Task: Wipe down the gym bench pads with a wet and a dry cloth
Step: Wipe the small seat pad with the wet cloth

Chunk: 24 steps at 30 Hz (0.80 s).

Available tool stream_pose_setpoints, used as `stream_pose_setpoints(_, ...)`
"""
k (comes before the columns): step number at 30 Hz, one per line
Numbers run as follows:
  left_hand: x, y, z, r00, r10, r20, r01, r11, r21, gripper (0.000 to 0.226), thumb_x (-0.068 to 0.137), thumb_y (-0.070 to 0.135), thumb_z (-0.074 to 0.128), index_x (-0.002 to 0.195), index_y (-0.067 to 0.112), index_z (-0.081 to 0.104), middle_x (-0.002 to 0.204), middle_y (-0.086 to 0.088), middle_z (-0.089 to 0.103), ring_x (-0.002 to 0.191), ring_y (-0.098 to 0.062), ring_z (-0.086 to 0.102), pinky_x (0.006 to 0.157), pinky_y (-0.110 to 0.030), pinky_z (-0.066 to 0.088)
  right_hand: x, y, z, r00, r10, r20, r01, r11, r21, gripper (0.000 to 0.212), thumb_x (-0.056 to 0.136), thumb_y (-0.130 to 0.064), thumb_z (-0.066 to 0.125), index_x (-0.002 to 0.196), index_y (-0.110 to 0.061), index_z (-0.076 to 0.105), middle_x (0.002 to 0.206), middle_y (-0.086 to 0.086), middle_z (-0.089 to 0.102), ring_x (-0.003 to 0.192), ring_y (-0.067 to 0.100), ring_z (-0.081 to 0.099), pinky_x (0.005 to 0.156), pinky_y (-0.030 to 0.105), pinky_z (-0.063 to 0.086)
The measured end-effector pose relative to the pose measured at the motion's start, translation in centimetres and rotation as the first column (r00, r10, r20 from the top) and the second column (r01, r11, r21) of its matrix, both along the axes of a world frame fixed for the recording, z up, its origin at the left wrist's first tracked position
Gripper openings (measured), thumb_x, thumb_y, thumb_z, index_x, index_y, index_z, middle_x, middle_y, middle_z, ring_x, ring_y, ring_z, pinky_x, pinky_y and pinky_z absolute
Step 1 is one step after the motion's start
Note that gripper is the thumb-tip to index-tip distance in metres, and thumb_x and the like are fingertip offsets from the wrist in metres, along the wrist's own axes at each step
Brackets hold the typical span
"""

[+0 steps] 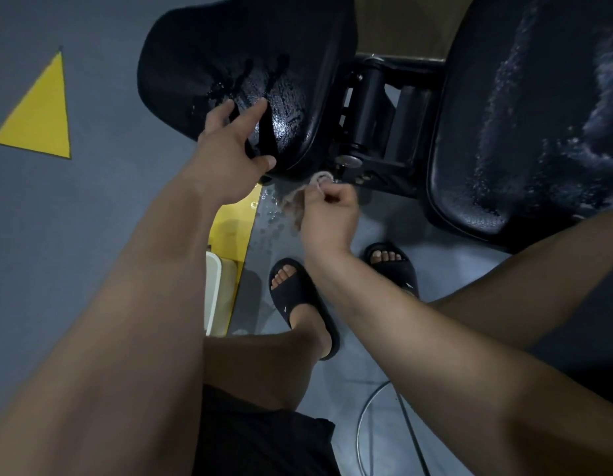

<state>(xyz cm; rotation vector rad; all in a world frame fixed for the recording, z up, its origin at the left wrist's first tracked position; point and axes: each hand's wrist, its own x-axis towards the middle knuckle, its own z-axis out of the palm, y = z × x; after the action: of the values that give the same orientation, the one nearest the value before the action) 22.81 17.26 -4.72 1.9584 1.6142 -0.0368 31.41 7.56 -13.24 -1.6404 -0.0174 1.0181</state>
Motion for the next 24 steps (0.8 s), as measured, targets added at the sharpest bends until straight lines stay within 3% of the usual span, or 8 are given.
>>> stream_pose_setpoints(3,-0.1,0.1,-0.2,1.000,0.003,0.009,-0.003,1.000,0.004,0.078,0.094,0.028,0.072,0.157,0.043,0.027,0.168,-0.005,0.005,0.154,-0.027,0.015,0.125,-0.037,0.019,0.3,0.8,0.9,0.997,0.080,0.011,-0.081,0.994,0.076,0.026,0.093,0.003,0.064,0.075,-0.013,0.055,0.067,0.001,0.056,0.048,-0.005,0.051,0.050,0.015,0.043)
stream_pose_setpoints(6,-0.1,0.2,-0.3,1.000,0.019,0.024,-0.019,1.000,0.009,0.079,0.092,0.027,0.074,0.156,0.042,0.030,0.167,-0.005,0.008,0.154,-0.025,0.015,0.125,-0.035,0.018,-0.7,-0.2,0.2,0.970,0.243,-0.030,-0.242,0.970,0.040,0.030,0.091,-0.002,0.067,0.069,-0.020,0.056,0.066,0.005,0.058,0.051,0.010,0.052,0.051,0.023,0.043)
stream_pose_setpoints(10,-0.3,0.2,-0.4,0.999,0.016,0.035,-0.017,1.000,0.018,0.078,0.092,0.027,0.074,0.156,0.042,0.031,0.167,-0.004,0.009,0.154,-0.024,0.015,0.124,-0.031,0.017,-0.9,-0.5,0.2,0.968,0.161,0.194,-0.172,0.984,0.041,0.026,0.085,-0.016,0.067,0.067,-0.032,0.055,0.083,0.006,0.064,0.074,0.022,0.060,0.071,0.037,0.052)
stream_pose_setpoints(15,-0.2,0.3,-0.2,0.999,0.022,0.036,-0.022,1.000,0.012,0.078,0.092,0.027,0.073,0.156,0.042,0.031,0.167,-0.003,0.009,0.154,-0.024,0.015,0.123,-0.029,0.016,0.0,0.9,-0.5,0.983,0.181,0.032,-0.181,0.983,-0.023,0.036,0.084,-0.004,0.064,0.056,-0.023,0.053,0.059,-0.006,0.056,0.055,0.014,0.054,0.054,0.034,0.050)
stream_pose_setpoints(17,-0.2,0.3,-0.3,0.999,0.018,0.033,-0.018,1.000,0.008,0.078,0.092,0.027,0.074,0.156,0.043,0.030,0.167,-0.002,0.009,0.154,-0.024,0.015,0.123,-0.030,0.016,0.3,0.5,-0.7,0.983,0.176,0.054,-0.173,0.983,-0.058,0.031,0.085,-0.006,0.065,0.061,-0.023,0.056,0.060,-0.005,0.055,0.057,0.015,0.053,0.055,0.032,0.049)
stream_pose_setpoints(20,-0.1,0.5,-0.2,1.000,0.012,0.016,-0.013,1.000,0.009,0.080,0.091,0.028,0.075,0.156,0.043,0.030,0.166,-0.003,0.009,0.154,-0.025,0.016,0.124,-0.031,0.018,0.8,0.4,-0.5,0.980,0.168,0.106,-0.172,0.985,0.029,0.029,0.086,-0.006,0.068,0.065,-0.022,0.055,0.064,-0.008,0.055,0.060,0.010,0.049,0.058,0.027,0.045)
stream_pose_setpoints(22,0.1,0.4,0.1,1.000,0.018,0.007,-0.018,1.000,0.001,0.080,0.091,0.027,0.075,0.156,0.042,0.031,0.166,-0.004,0.010,0.153,-0.026,0.017,0.124,-0.033,0.019,1.3,1.0,-0.8,0.979,0.169,0.110,-0.164,0.985,-0.047,0.025,0.082,-0.012,0.068,0.063,-0.023,0.056,0.063,-0.005,0.057,0.061,0.017,0.056,0.060,0.032,0.051)
stream_pose_setpoints(24,0.6,0.4,0.6,1.000,0.029,-0.003,-0.029,1.000,0.007,0.078,0.091,0.026,0.074,0.155,0.042,0.033,0.164,-0.005,0.013,0.151,-0.029,0.019,0.123,-0.034,0.021,2.0,1.4,-1.0,0.987,0.125,0.100,-0.115,0.989,-0.098,0.013,0.075,-0.024,0.064,0.065,-0.031,0.059,0.065,-0.005,0.063,0.070,0.030,0.068,0.068,0.047,0.059)
